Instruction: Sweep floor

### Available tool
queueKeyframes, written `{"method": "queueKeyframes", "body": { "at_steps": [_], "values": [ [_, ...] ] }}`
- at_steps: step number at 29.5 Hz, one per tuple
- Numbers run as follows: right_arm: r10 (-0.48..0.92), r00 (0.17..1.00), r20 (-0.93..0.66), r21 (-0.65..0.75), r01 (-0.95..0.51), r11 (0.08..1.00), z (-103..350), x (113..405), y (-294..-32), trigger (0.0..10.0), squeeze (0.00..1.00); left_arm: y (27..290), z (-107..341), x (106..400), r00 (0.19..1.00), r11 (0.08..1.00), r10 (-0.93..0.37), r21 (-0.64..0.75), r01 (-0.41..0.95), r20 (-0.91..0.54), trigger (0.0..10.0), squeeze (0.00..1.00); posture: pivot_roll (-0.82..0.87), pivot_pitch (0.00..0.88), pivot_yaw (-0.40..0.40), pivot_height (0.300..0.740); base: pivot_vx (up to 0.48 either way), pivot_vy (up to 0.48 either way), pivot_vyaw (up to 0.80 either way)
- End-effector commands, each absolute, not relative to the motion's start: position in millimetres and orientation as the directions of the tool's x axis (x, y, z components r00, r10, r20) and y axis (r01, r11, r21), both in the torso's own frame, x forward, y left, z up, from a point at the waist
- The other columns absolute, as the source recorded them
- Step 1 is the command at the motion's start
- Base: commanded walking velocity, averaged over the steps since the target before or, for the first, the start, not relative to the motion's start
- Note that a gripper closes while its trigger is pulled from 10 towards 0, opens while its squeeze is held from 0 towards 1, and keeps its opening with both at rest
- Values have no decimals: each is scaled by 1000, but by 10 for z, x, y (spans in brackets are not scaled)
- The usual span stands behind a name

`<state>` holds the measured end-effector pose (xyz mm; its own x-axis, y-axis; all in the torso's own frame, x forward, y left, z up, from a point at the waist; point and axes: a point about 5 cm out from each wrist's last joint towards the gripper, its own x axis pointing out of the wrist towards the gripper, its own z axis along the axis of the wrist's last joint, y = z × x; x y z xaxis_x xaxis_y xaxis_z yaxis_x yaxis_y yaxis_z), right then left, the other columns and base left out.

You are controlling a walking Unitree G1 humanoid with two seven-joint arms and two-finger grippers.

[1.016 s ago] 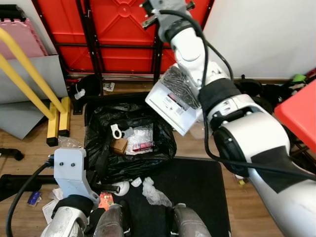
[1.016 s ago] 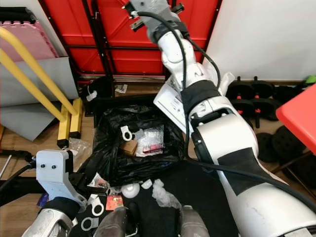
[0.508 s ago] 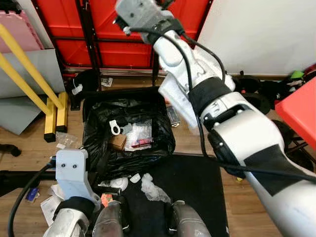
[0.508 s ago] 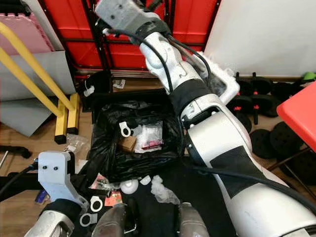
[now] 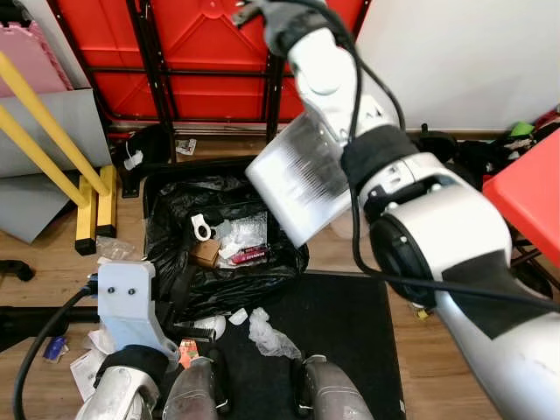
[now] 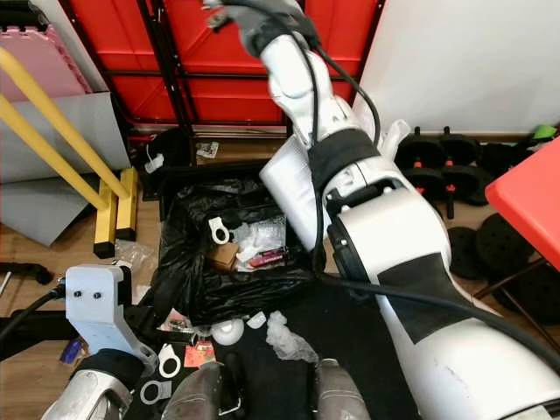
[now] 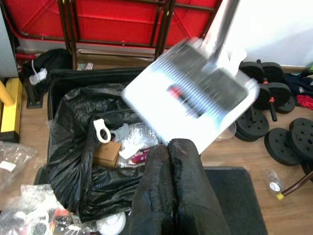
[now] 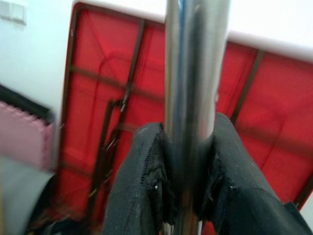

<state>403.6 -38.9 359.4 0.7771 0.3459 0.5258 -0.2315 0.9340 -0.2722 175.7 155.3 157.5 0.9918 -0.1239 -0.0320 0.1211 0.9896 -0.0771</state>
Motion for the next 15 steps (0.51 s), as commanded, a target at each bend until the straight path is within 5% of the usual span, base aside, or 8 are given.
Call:
{"method": "queueKeyframes", "body": {
  "at_steps": [1, 12, 15],
  "values": [
    [366, 746, 556, -298, -231, 926, 3721, 4000, -370, 10000, 0, 1619, 1499, 1737, 996, 997, -28, -71, 22, -79, 10000, 0, -45, 249, -80, 740, 0, 0, 0],
    [259, 840, 476, -145, -216, 966, 3256, 4128, -839, 10000, 0, 1645, 1437, 1881, 996, 997, -59, -54, 56, -70, 10000, 0, -72, 168, -40, 740, 0, 0, 0],
    [265, 861, 433, -49, -271, 961, 2953, 4087, -930, 10000, 0, 1729, 1434, 1936, 998, 999, -24, -26, 23, -54, 10000, 0, -78, 128, -36, 740, 480, 0, 0]
  ]
}}
